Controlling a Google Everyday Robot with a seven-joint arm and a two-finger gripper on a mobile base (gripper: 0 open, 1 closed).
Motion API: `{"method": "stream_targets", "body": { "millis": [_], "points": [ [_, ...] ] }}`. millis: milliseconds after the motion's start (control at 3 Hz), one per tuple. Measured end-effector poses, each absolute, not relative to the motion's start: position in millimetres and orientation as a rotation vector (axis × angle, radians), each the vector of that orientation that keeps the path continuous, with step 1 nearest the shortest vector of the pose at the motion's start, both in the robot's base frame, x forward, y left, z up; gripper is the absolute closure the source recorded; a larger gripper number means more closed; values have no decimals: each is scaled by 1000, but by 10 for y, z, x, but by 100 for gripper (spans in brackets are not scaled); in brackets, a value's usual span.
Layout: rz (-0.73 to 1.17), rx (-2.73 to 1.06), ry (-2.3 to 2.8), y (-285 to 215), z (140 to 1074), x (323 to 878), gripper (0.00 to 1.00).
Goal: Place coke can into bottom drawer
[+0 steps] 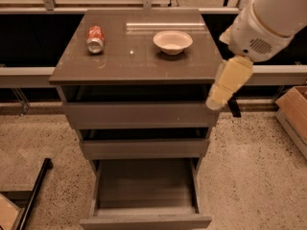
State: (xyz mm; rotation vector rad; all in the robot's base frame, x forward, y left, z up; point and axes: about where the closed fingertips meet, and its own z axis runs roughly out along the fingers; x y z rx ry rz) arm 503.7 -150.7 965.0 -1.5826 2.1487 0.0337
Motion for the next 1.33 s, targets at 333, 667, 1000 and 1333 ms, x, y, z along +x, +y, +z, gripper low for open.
{"method": "stream_targets", "body": {
  "millis": [333,667,1000,1333],
  "points": [
    [91,-1544,2108,-1113,9531,5411,0],
    [135,-1558,2043,-609,9428,5894,0],
    [136,-1559,2043,-606,9426,5894,0],
    [153,-1506,2059,-535,9319,5950,0]
  ]
}}
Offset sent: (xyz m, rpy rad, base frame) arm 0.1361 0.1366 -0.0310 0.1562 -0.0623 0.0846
